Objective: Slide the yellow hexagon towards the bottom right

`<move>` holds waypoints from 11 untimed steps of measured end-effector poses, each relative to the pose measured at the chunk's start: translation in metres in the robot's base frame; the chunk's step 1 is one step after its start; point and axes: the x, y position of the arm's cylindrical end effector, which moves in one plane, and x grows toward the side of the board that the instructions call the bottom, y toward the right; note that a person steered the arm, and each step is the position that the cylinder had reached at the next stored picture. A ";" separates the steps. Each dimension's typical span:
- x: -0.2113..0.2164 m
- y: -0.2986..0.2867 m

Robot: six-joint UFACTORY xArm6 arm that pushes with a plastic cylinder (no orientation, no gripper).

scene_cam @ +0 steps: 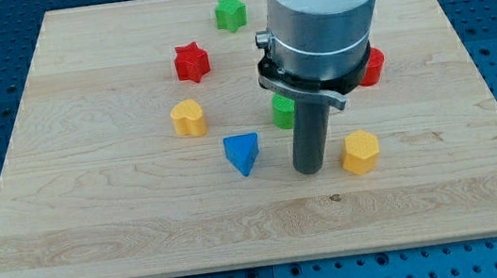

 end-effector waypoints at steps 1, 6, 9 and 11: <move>-0.014 0.000; -0.007 0.059; 0.028 0.112; 0.060 0.059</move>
